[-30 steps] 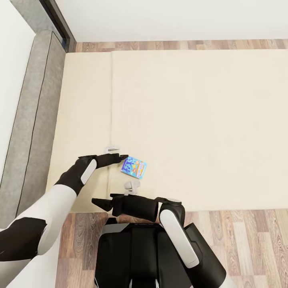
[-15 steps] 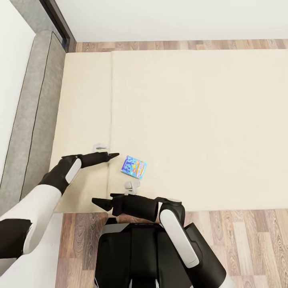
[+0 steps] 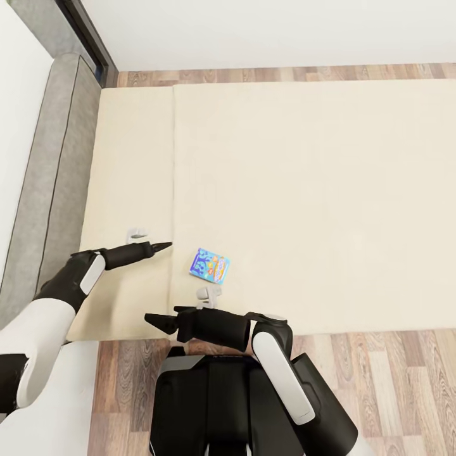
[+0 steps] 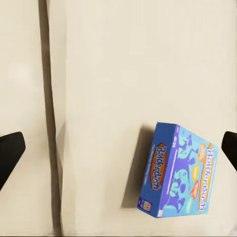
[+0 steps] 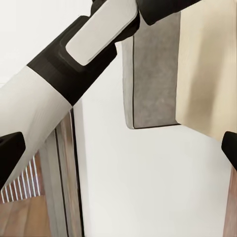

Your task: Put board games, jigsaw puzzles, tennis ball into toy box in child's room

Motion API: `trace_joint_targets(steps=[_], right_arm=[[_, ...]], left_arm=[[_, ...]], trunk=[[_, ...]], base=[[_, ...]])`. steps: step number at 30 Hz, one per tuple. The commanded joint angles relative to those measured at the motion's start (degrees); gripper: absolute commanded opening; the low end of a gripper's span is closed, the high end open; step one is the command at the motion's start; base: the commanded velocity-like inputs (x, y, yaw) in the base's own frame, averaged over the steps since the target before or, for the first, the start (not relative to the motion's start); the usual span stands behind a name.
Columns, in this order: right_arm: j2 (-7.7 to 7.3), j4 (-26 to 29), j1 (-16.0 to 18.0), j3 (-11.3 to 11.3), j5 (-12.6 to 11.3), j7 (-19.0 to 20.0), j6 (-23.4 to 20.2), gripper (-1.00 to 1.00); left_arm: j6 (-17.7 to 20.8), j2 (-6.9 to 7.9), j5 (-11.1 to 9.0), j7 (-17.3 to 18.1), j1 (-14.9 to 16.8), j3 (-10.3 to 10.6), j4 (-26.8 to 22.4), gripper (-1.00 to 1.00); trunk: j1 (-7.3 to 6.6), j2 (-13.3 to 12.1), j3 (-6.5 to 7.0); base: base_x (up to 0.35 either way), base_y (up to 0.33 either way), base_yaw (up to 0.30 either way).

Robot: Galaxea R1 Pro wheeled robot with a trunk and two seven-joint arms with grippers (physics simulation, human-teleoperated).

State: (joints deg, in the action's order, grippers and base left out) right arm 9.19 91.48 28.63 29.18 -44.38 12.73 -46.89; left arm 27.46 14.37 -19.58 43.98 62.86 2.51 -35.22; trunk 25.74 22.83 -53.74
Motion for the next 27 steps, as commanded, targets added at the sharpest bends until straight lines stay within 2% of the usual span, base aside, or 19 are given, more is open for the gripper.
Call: trace_joint_targets(steps=[1,11,27], right_arm=[[0.03,0.0,0.0,-0.1,0.3,0.3,-0.2,1.0],[0.03,0.0,0.0,-0.1,0.3,0.2,-0.2,1.0],[0.16,0.0,0.0,0.1,0.4,-0.1,-0.2,1.0]], left_arm=[[0.5,0.25,-0.6,0.3,-0.2,0.2,0.0,1.0],[1.0,1.31,-0.7,1.9,-0.9,-0.1,-0.1,1.0],[1.2,1.33,-0.7,2.1,-1.0,-0.1,-0.1,1.0]], trunk=[[0.04,0.1,0.03],[0.04,0.1,0.89],[0.04,0.1,2.27]], base=[[0.0,0.0,-0.098],[0.0,0.0,-0.088],[-0.032,0.023,-0.062]])
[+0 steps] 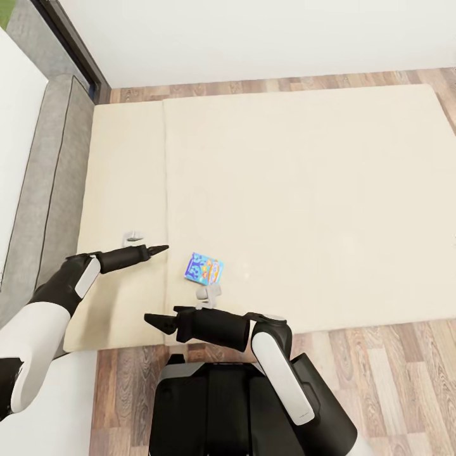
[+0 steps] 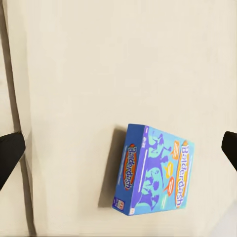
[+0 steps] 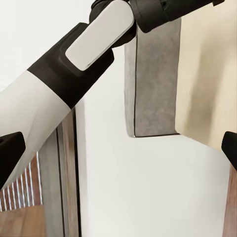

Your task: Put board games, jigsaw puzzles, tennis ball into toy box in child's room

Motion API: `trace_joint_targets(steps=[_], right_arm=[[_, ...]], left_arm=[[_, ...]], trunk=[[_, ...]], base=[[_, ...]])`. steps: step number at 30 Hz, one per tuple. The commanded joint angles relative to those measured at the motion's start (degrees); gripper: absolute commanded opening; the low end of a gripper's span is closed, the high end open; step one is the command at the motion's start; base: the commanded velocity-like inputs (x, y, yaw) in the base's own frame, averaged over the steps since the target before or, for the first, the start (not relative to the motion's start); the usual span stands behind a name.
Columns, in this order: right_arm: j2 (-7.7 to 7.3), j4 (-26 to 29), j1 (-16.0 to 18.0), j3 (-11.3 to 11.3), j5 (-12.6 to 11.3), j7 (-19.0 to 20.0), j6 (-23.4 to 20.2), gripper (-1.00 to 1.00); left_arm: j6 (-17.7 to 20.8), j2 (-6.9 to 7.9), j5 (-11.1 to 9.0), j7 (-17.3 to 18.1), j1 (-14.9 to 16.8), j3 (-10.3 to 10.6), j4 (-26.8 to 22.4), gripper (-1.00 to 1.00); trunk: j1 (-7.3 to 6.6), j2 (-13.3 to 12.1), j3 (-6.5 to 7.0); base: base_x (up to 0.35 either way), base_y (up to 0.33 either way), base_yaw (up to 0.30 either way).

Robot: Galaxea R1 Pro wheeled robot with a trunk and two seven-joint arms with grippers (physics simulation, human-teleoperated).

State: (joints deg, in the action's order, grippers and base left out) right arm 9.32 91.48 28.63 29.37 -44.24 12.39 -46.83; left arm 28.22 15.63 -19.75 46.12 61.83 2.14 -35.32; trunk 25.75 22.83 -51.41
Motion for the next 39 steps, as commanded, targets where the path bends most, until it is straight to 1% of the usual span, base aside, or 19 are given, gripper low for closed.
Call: trace_joint_targets(steps=[1,8,20,33,39], right_arm=[[0.06,0.0,0.0,0.0,0.3,0.2,-0.2,1.0],[0.23,-0.1,0.0,0.0,0.4,0.0,-0.3,1.0],[0.19,-0.1,0.0,0.0,0.4,0.1,-0.2,1.0],[0.1,-0.1,0.0,-0.1,0.4,0.1,-0.1,1.0],[0.1,-0.1,0.0,0.0,0.4,0.1,-0.1,1.0]], left_arm=[[0.4,0.07,-0.5,-0.1,0.0,0.2,0.0,1.0],[0.4,0.1,-0.5,0.0,0.0,0.2,0.0,1.0],[0.5,0.05,-0.5,0.0,0.0,0.2,0.0,1.0],[0.4,0.02,-0.5,0.0,0.0,0.2,0.0,1.0],[0.4,-0.05,-0.6,0.0,0.0,0.3,0.0,1.0]], trunk=[[0.03,0.1,-0.02],[0.03,0.1,0.14],[0.03,0.1,0.56],[0.03,0.1,0.58],[0.03,0.1,0.58]], base=[[-0.049,0.044,-0.014],[-0.021,0.018,0.01],[-0.002,0.002,0.132],[0.0,-0.008,0.006],[0.0,-0.155,0.0]])
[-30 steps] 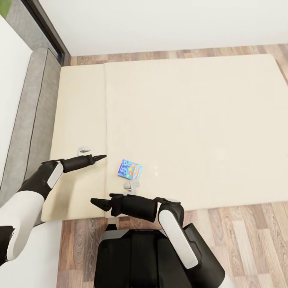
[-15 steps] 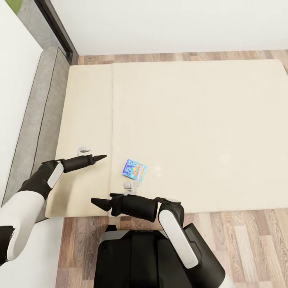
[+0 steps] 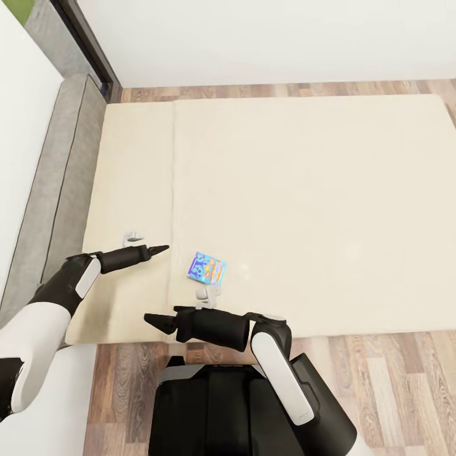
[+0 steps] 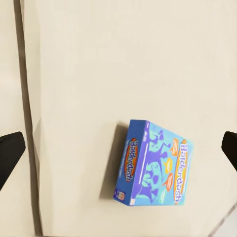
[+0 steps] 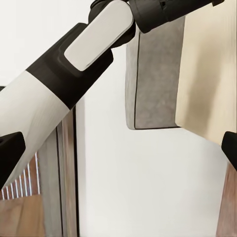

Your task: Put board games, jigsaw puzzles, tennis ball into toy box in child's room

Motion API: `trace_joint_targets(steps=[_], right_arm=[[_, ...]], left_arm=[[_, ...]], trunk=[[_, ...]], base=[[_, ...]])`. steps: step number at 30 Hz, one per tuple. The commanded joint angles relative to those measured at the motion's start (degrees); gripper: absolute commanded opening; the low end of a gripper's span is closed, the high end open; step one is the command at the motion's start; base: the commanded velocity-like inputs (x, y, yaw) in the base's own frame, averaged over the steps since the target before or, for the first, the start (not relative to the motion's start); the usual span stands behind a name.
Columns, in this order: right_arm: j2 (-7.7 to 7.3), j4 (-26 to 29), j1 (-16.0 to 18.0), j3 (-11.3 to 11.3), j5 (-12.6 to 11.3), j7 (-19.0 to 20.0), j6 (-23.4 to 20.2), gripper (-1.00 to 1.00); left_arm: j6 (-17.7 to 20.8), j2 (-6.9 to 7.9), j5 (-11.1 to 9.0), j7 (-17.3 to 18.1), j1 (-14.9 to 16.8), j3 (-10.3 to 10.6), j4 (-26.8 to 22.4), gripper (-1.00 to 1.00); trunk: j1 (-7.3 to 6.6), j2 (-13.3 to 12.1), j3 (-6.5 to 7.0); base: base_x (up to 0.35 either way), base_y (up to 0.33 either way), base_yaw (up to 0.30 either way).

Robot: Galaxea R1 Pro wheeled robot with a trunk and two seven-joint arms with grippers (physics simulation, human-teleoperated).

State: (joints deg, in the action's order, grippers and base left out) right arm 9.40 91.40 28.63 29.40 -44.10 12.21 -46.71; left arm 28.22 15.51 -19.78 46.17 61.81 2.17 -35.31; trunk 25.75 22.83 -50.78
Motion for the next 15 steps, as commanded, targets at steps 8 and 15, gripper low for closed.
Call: trace_joint_targets(steps=[8,15], right_arm=[[0.02,0.0,0.0,0.0,0.2,0.3,-0.2,1.0],[0.11,0.0,0.0,0.0,0.2,0.3,-0.2,1.0]], left_arm=[[0.4,0.12,-0.6,0.0,0.0,0.2,0.0,1.0],[0.4,0.13,-0.6,0.0,0.0,0.2,0.0,1.0]], trunk=[[0.03,0.1,-0.06],[0.03,0.1,0.03]], base=[[0.0,-0.08,0.0],[0.0,-0.007,0.0]])
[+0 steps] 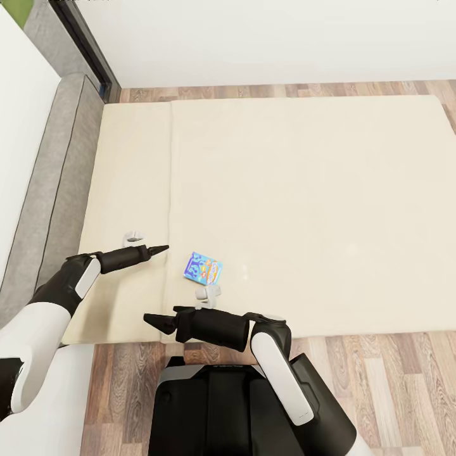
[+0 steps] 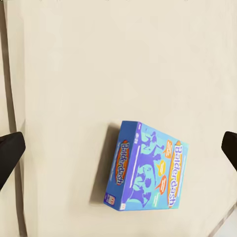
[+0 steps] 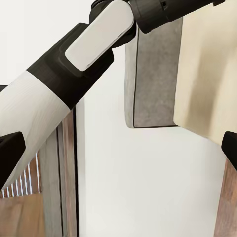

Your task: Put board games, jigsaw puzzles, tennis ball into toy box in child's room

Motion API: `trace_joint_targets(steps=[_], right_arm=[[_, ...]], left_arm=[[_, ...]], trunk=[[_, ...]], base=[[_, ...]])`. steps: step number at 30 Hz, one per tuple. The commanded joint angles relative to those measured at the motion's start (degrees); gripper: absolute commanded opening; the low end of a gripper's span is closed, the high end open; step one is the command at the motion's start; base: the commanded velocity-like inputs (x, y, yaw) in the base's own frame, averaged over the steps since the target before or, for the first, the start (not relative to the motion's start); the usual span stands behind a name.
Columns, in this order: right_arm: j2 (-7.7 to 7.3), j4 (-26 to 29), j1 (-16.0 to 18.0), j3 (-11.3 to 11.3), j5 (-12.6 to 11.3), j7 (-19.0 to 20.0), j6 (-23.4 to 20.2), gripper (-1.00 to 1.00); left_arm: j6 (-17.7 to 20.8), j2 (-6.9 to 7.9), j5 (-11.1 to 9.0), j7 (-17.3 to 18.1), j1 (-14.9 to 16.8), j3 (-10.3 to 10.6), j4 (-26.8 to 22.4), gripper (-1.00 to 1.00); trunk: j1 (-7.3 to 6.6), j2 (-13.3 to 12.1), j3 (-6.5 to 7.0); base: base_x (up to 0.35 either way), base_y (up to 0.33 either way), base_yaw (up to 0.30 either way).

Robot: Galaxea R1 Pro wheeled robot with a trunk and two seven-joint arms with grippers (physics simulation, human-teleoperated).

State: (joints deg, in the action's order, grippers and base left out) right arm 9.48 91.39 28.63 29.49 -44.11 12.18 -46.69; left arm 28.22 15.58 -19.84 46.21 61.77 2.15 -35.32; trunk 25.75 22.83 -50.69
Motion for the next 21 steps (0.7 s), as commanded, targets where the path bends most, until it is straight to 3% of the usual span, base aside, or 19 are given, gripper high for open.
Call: trace_joint_targets(steps=[1,21], right_arm=[[0.03,0.0,0.0,-0.1,0.3,0.3,-0.2,1.0],[0.1,0.0,0.0,0.0,0.3,0.3,-0.2,1.0]], left_arm=[[0.4,0.06,-0.5,-0.1,0.0,0.2,0.0,1.0],[0.4,0.06,-0.6,0.0,0.0,0.2,0.0,1.0]], trunk=[[0.04,0.1,-0.02],[0.04,0.1,1.63]], base=[[0.0,-0.002,0.0],[0.0,0.0,0.0]])
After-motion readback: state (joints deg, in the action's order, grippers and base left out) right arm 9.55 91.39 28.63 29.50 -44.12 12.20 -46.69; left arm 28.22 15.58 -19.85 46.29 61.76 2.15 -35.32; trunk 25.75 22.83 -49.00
